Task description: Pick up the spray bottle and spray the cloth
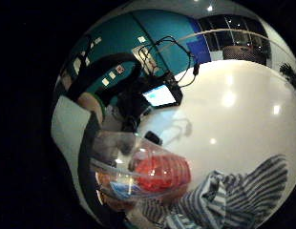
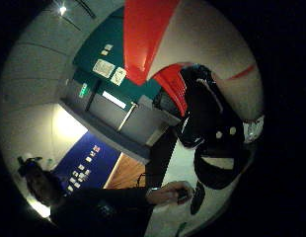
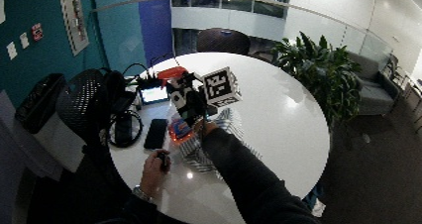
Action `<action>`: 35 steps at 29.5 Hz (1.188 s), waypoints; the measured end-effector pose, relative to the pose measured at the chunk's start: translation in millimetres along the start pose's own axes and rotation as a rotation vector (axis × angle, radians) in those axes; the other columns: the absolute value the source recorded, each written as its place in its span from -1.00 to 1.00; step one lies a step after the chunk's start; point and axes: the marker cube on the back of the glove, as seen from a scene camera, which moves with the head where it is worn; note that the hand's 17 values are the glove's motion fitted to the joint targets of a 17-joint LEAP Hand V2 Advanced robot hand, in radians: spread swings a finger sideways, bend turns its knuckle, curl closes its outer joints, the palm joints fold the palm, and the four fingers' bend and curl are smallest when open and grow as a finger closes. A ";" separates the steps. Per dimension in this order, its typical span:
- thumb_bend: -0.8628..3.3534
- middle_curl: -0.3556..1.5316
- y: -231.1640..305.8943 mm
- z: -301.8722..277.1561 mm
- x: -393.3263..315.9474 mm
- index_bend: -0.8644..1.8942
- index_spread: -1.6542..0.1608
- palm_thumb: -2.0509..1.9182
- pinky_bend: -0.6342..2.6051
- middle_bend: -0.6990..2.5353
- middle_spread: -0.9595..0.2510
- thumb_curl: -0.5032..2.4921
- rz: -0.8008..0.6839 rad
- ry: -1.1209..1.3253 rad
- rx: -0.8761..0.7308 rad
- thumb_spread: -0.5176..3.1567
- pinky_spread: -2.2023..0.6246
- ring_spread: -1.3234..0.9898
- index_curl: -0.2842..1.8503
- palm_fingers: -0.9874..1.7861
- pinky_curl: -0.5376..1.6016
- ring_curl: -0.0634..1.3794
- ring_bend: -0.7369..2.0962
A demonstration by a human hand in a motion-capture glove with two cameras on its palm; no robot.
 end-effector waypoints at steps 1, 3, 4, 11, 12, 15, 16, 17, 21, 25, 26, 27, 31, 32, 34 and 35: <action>-0.59 -0.08 -0.9 -1.7 -0.8 -0.29 0.53 0.43 -0.28 -0.24 0.30 -0.44 -0.016 0.002 0.010 0.05 0.37 0.01 -0.36 0.57 -0.12 -0.29 0.03; -0.59 -0.08 -3.1 -8.0 -2.8 -0.29 0.54 0.43 -0.28 -0.25 0.30 -0.44 -0.043 0.013 0.035 0.05 0.37 0.01 -0.37 0.57 -0.12 -0.29 0.03; -0.59 -0.08 -4.3 -12.8 -4.0 -0.29 0.53 0.43 -0.28 -0.25 0.29 -0.44 -0.053 0.023 0.050 0.05 0.37 0.01 -0.37 0.58 -0.12 -0.29 0.03; -0.59 -0.08 -14.5 -32.6 -7.2 -0.29 0.53 0.43 -0.28 -0.26 0.26 -0.45 -0.086 0.065 0.080 0.05 0.37 0.02 -0.38 0.58 -0.12 -0.28 0.03; -0.59 -0.08 -15.2 -32.1 -6.8 -0.29 0.53 0.43 -0.28 -0.26 0.26 -0.45 -0.083 0.059 0.075 0.05 0.37 0.01 -0.39 0.58 -0.12 -0.28 0.03; -0.59 -0.08 -14.8 -30.4 -4.9 -0.29 0.53 0.43 -0.28 -0.27 0.25 -0.45 -0.068 0.054 0.061 0.06 0.37 0.01 -0.39 0.58 -0.12 -0.28 0.03; -0.59 -0.08 -14.1 -29.8 -4.1 -0.29 0.53 0.43 -0.28 -0.27 0.25 -0.45 -0.062 0.054 0.056 0.06 0.37 0.01 -0.39 0.58 -0.12 -0.28 0.03; -0.59 -0.08 -13.2 -28.9 -3.4 -0.29 0.53 0.43 -0.28 -0.27 0.25 -0.45 -0.054 0.051 0.050 0.06 0.37 0.01 -0.39 0.58 -0.12 -0.28 0.02; -0.59 -0.08 -11.0 -23.7 -0.4 -0.29 0.53 0.43 -0.28 -0.27 0.24 -0.45 -0.027 0.050 0.035 0.06 0.37 0.00 -0.40 0.58 -0.12 -0.29 0.02; -0.60 -0.08 -10.1 -18.8 1.7 -0.29 0.53 0.42 -0.28 -0.28 0.23 -0.45 -0.019 0.071 0.033 0.06 0.37 -0.02 -0.40 0.57 -0.12 -0.28 0.02; -0.60 -0.08 -9.1 -17.6 2.4 -0.29 0.53 0.42 -0.28 -0.28 0.22 -0.46 -0.013 0.072 0.025 0.06 0.37 -0.02 -0.41 0.57 -0.12 -0.28 0.02; -0.60 -0.08 -7.5 -16.4 3.4 -0.29 0.53 0.42 -0.28 -0.28 0.22 -0.46 -0.004 0.071 0.012 0.06 0.36 -0.02 -0.41 0.57 -0.12 -0.28 0.02; -0.60 -0.06 6.2 -11.2 11.5 -0.25 0.52 0.41 -0.37 -0.25 0.21 -0.46 0.067 0.027 -0.061 0.05 0.44 0.01 -0.39 0.49 -0.15 -0.30 -0.02; -0.60 -0.06 9.8 -10.3 13.4 -0.23 0.52 0.40 -0.41 -0.25 0.22 -0.46 0.088 0.006 -0.077 0.03 0.47 0.01 -0.38 0.43 -0.17 -0.32 -0.05; -0.61 -0.07 14.2 -10.1 14.6 -0.24 0.51 0.39 -0.44 -0.26 0.23 -0.47 0.120 -0.023 -0.099 0.01 0.52 0.00 -0.37 0.35 -0.16 -0.32 -0.09; -0.61 -0.08 14.8 -10.6 13.7 -0.27 0.50 0.39 -0.43 -0.28 0.25 -0.47 0.126 -0.024 -0.105 0.00 0.54 0.01 -0.38 0.31 -0.16 -0.33 -0.10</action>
